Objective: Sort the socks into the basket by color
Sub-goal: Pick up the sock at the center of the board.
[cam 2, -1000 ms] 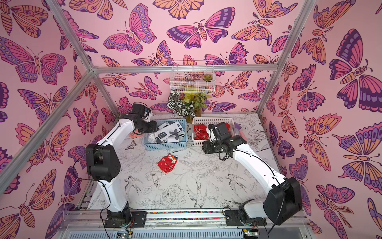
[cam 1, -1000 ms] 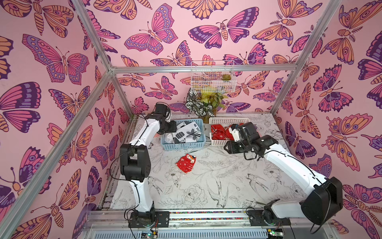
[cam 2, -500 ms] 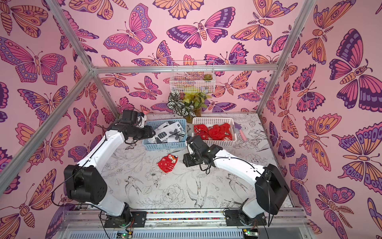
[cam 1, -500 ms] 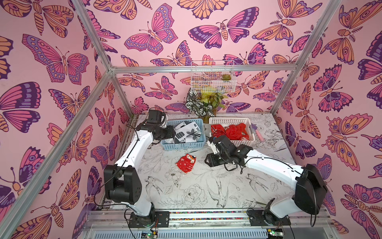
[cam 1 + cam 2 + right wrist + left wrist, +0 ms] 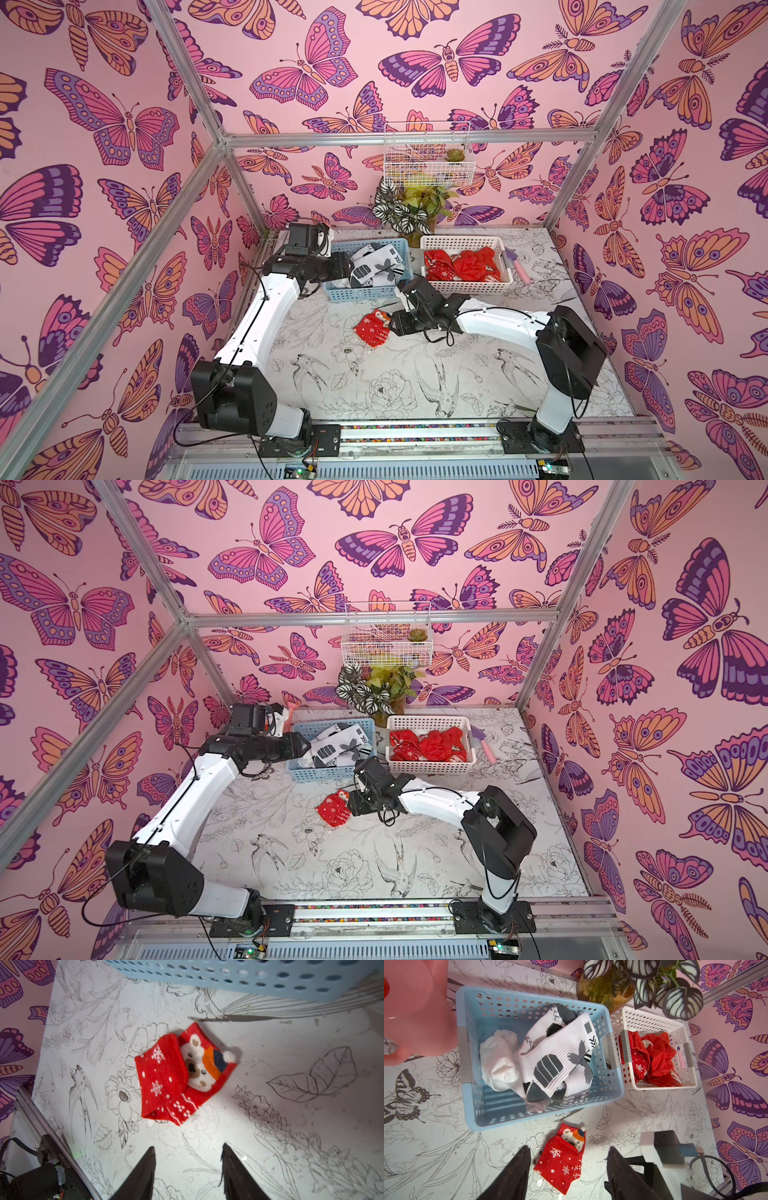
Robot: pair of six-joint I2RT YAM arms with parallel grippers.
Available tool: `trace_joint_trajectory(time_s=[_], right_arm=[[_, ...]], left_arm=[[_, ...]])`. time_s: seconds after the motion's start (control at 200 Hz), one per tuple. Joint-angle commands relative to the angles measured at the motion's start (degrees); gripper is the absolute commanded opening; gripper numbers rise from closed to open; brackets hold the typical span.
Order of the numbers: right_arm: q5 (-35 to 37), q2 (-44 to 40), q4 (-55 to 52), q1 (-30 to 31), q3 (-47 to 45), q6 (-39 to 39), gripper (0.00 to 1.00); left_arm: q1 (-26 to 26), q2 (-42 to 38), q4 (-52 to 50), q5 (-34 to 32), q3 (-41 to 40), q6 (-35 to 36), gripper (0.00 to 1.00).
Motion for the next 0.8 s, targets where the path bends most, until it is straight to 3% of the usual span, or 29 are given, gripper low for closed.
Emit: trace_joint_trajectory(time_s=[0.0, 0.797], right_arm=[[-1.55, 1.9, 2.66, 0.28, 2.83, -0.3, 0.53], [-4.82, 13.82, -0.21, 0.27, 11.69, -1.59, 0.51]], left_arm=[[0.21, -1.52, -0.03, 0.17, -2.85, 0.19, 0.6], [0.18, -4.75, 2.46, -1.18, -6.39, -0.71, 0.61]])
